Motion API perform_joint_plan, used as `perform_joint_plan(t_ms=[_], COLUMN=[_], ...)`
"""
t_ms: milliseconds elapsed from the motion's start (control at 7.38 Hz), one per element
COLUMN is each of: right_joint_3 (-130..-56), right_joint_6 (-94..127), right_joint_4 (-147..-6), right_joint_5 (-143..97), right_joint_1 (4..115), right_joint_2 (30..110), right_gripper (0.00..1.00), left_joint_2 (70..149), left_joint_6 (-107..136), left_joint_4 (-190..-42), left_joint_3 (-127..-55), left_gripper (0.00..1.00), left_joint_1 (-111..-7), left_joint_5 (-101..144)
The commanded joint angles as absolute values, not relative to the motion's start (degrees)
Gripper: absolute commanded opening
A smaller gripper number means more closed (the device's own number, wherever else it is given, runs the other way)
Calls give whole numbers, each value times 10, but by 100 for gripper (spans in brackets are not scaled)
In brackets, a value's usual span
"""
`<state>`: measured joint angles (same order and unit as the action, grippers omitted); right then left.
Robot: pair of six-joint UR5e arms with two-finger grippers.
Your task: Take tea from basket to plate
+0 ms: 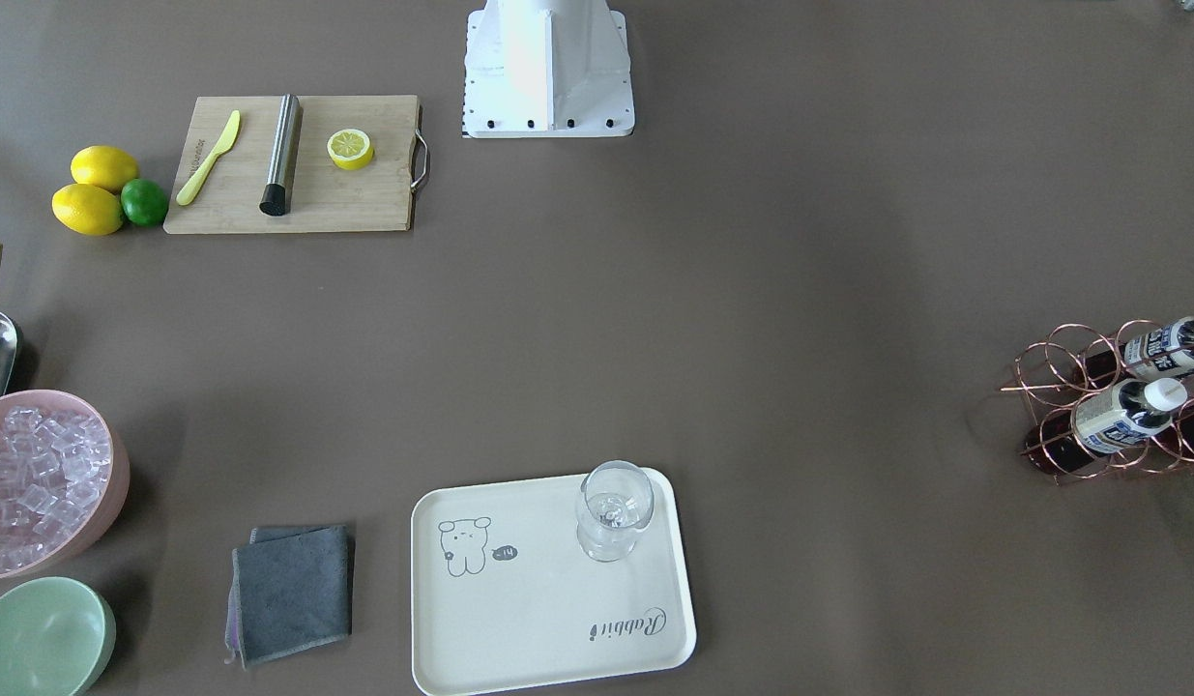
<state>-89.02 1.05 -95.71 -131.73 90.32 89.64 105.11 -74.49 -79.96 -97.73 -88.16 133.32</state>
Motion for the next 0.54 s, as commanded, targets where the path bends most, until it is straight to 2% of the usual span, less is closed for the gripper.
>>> perform_joint_plan(t_ms=[0,407], right_joint_3=[-896,-896], right_joint_6=[10,9], right_joint_4=[-956,-956], right_joint_5=[-1317,-1319], right_joint_1=[903,902], right_joint_2=[901,897], right_gripper=[100,100], left_joint_2=[1051,1057], left_joint_6=[-729,-678], left_joint_4=[-796,-795], left_joint_3=[-1024,-1071], left_gripper=[0,0], left_joint_1=[-861,-818], left_joint_5=[1332,1326])
